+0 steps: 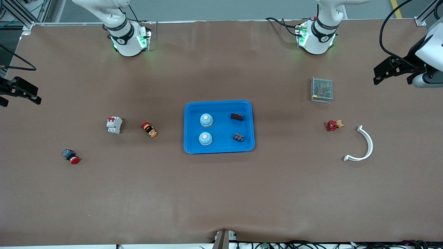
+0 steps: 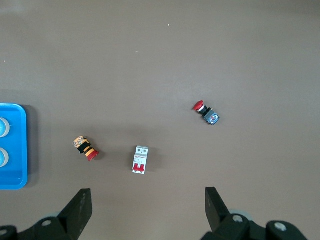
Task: Place electrolytic capacitor and blue bell in tray
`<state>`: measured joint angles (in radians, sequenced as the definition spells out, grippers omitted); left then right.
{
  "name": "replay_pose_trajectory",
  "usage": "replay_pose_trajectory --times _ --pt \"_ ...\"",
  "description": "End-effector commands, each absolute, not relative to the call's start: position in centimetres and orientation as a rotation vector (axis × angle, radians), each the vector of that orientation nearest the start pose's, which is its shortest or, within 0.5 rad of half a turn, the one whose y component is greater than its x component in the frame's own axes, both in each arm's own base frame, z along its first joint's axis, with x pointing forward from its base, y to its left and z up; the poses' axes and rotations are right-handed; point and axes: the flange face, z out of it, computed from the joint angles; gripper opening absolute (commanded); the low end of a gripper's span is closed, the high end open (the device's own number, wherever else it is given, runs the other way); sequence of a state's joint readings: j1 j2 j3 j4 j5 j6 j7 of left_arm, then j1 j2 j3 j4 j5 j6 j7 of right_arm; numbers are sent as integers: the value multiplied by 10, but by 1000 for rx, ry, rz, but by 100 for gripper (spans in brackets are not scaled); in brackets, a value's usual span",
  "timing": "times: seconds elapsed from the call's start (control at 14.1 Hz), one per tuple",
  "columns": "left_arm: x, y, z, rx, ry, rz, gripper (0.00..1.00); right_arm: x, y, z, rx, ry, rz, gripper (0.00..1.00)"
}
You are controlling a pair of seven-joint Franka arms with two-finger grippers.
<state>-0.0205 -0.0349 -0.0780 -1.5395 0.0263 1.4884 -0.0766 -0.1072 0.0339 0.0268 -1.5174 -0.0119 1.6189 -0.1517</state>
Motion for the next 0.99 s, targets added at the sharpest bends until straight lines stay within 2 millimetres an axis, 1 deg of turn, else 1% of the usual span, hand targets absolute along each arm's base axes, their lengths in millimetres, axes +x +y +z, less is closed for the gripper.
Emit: replay_pose_trajectory --times 0.0,0.07,0.21,0.35,0.5,0.64,0.92 --pt "527 -50 659 -3132 31 9 100 569 -51 647 -3162 -85 -133 100" --pt "527 -50 659 -3132 23 9 100 569 -50 644 -3161 -85 -118 100" --pt "527 -53 659 -3132 28 9 100 568 -51 646 -3161 -82 -120 100" --pt "526 -53 661 -3129 30 3 100 568 -49 654 -3148 -63 -149 100" --pt "527 -53 660 -3125 29 5 100 568 -43 655 -3144 -82 -147 100" --pt "528 -53 664 -3124 27 -9 100 569 -33 655 -3142 -108 -147 100" --pt "529 -54 663 -3120 31 -8 100 569 -24 654 -3144 -128 -142 100"
